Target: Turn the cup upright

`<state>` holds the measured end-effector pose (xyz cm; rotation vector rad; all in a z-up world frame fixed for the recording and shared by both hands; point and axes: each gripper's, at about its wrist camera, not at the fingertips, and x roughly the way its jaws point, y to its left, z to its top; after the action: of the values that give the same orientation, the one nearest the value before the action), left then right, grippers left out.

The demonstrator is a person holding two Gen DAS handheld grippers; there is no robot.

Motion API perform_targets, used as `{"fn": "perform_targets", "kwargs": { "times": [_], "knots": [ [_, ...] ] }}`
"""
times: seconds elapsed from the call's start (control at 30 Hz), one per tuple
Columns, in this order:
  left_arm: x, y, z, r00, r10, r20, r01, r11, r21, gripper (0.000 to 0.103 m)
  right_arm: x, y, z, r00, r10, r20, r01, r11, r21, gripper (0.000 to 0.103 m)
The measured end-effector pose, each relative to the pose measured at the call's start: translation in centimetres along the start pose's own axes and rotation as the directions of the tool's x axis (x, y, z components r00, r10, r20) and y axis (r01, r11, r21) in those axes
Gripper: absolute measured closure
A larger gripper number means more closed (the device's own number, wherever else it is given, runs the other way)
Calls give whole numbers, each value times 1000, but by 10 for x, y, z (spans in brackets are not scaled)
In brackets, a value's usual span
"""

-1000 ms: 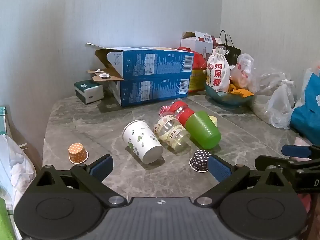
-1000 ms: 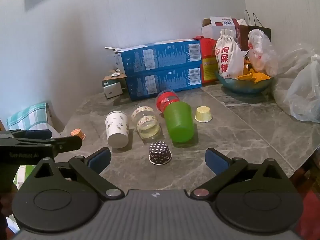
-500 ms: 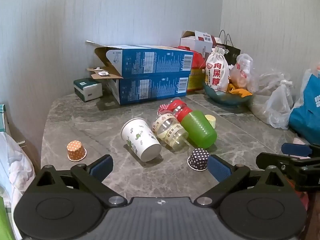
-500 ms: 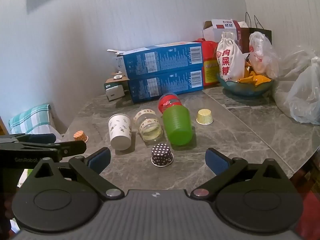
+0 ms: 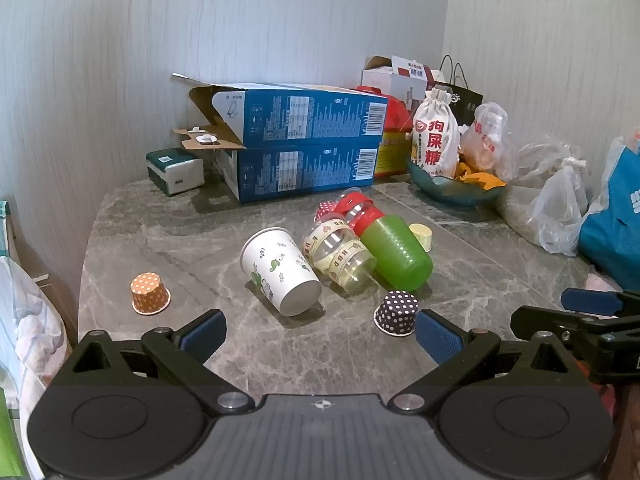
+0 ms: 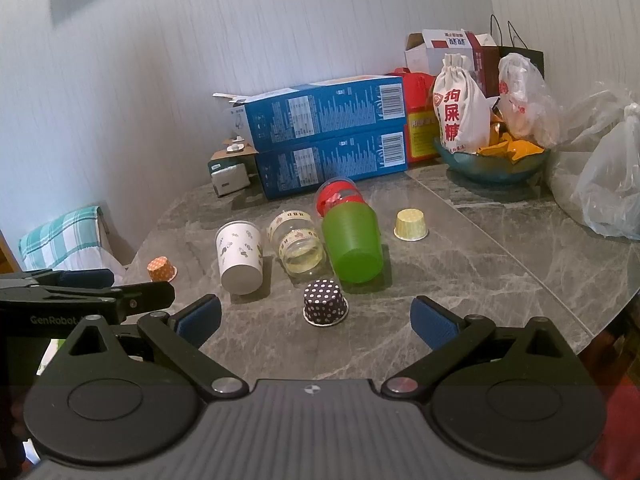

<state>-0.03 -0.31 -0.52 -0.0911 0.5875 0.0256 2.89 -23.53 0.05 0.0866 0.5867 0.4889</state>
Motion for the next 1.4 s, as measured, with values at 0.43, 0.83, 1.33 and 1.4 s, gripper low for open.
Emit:
{"fn": "perform_targets", "kwargs": {
  "times": [0.43, 0.83, 1.33, 1.4],
  "knots": [
    [3, 0, -2, 1000, 1, -7, -1, 1000, 0, 1, 1, -2, 0, 1000, 3, -8, -3, 1000, 10, 1],
    [5, -2, -3, 1000, -1, -14, 1, 1000, 1, 1, 2, -4, 1, 1000, 3, -11, -3, 1000, 20, 1],
    [6, -2, -3, 1000, -2, -17, 2, 1000, 0, 1, 4, -4, -3, 1000, 5, -25, -5, 1000, 20, 1],
    [6, -2, -3, 1000, -4, -16, 4, 1000, 0, 1, 4, -4, -3, 1000, 9, -23, -8, 1000, 21, 1]
  ]
}}
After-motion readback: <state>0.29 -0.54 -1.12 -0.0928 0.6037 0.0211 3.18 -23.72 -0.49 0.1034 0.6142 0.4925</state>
